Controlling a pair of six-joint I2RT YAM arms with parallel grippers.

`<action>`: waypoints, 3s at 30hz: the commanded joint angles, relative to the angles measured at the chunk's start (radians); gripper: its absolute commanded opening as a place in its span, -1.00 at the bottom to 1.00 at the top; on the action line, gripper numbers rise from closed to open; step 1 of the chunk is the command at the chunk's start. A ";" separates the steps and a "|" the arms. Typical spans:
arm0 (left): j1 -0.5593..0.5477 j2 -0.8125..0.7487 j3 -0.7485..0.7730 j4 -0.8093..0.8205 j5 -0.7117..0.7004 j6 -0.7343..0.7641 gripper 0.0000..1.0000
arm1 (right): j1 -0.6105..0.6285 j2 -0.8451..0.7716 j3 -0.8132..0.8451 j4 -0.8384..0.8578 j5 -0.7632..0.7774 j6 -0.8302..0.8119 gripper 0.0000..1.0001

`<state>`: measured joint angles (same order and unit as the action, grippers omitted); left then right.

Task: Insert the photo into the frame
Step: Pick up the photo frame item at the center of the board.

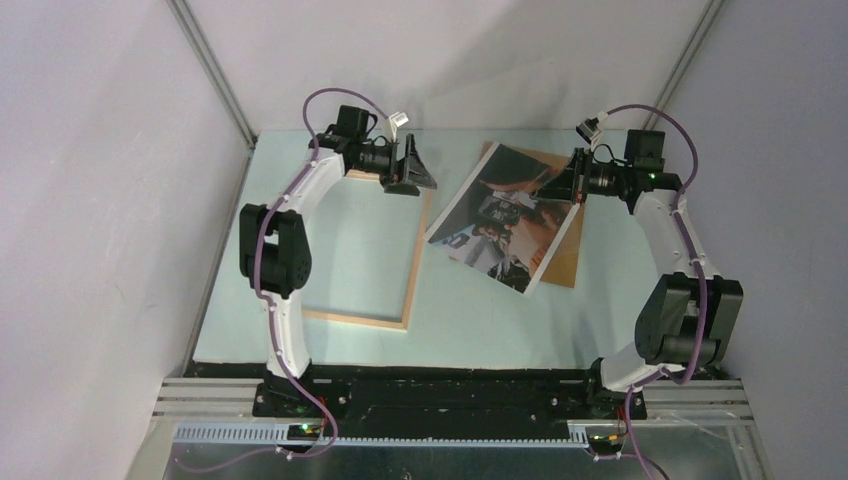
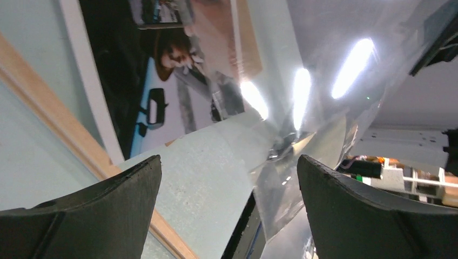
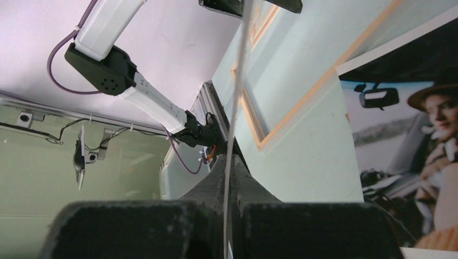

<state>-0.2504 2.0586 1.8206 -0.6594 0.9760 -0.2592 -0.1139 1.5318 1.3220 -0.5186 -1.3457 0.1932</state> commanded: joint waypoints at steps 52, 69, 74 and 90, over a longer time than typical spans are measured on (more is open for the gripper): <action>-0.060 -0.167 -0.032 0.343 0.221 -0.308 -0.99 | 0.031 -0.054 -0.229 0.385 0.040 0.169 -1.00; 0.077 -0.366 -0.282 0.332 0.197 -0.239 -1.00 | 0.042 -0.088 -0.232 0.295 0.168 0.105 0.99; 0.149 -0.469 -0.363 0.219 0.169 -0.138 -1.00 | 0.051 -0.107 -0.227 0.292 0.298 0.095 0.99; 0.282 -0.866 -0.402 -0.166 -0.303 0.234 -1.00 | 0.373 0.070 -0.031 0.163 0.855 -0.037 0.85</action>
<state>0.0063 1.3159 1.4002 -0.7483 0.8165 -0.1276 0.1890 1.5330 1.2152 -0.3302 -0.6785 0.2039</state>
